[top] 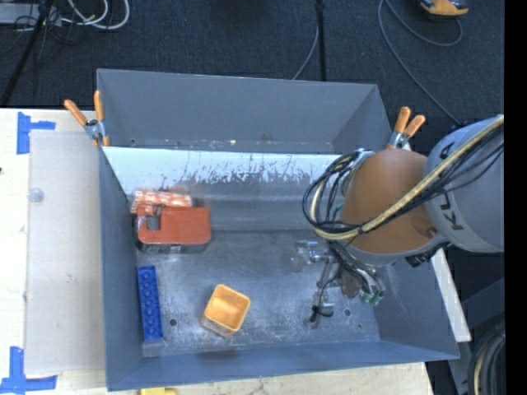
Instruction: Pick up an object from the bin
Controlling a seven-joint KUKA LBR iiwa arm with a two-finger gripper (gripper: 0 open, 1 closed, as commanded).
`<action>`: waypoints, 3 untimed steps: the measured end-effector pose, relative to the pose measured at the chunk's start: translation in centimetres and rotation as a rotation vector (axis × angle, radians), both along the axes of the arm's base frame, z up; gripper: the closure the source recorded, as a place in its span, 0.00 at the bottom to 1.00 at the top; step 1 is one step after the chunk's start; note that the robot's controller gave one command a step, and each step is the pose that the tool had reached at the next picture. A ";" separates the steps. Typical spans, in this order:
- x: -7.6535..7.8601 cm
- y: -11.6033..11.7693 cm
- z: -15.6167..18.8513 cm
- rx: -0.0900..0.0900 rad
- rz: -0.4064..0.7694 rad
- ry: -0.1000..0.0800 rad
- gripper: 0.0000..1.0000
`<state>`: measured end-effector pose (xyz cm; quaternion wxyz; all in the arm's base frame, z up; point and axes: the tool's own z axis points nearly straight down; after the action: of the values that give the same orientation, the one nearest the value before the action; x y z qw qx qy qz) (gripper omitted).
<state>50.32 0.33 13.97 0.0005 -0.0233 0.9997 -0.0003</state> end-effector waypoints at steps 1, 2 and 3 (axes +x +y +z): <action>0.3 2.4 -4.5 0.001 0.240 0.006 0.00; 2.1 4.1 -5.9 0.001 0.300 0.003 0.00; 1.3 8.2 -6.7 0.001 0.153 0.006 0.00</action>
Offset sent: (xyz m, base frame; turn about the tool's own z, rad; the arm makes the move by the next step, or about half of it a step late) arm 0.0406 0.0602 -0.0697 -0.1708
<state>51.61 8.55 7.30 -0.0025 -0.0995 0.9950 0.0001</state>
